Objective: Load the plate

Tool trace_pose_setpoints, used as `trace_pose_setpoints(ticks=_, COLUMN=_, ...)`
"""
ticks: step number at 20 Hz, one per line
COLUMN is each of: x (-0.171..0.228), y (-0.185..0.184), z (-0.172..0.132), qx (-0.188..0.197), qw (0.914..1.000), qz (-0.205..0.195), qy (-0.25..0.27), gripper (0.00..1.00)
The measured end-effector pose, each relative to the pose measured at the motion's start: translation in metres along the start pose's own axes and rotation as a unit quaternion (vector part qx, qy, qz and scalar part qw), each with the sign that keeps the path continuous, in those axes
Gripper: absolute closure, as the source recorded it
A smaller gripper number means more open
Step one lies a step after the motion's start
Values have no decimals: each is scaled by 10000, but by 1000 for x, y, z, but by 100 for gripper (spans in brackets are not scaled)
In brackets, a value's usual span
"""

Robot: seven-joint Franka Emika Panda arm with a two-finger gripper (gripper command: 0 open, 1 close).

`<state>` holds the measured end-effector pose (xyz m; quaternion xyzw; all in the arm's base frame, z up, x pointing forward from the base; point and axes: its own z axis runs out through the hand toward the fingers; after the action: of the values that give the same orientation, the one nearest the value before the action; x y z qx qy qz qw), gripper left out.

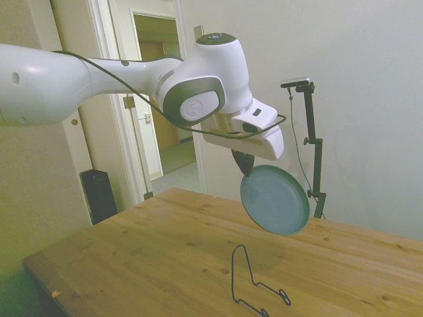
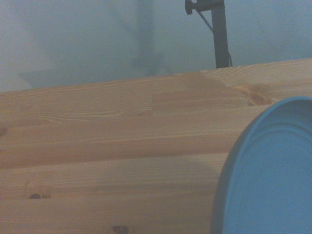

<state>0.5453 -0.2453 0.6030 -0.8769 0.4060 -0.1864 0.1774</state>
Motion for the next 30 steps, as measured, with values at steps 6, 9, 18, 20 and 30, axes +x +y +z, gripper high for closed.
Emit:
trace_pose_setpoints(ticks=6, x=-8, y=9, z=2, qx=279, qw=9993, qz=180, qy=-166, gripper=100)
trace_pose_setpoints(ticks=9, x=-10, y=15, z=2, qx=321, qw=9990, qz=218, qy=-204, gripper=100)
trace_pose_setpoints(ticks=18, x=-30, y=25, z=-6, qx=365, qw=9987, qz=181, qy=-313, gripper=100)
trace_pose_setpoints(ticks=20, x=-36, y=30, z=-15, qx=399, qw=9984, qz=200, qy=-338, gripper=100)
trace_pose_setpoints(ticks=30, x=-49, y=71, z=-20, qx=563, qw=9959, qz=536, qy=-467, gripper=100)
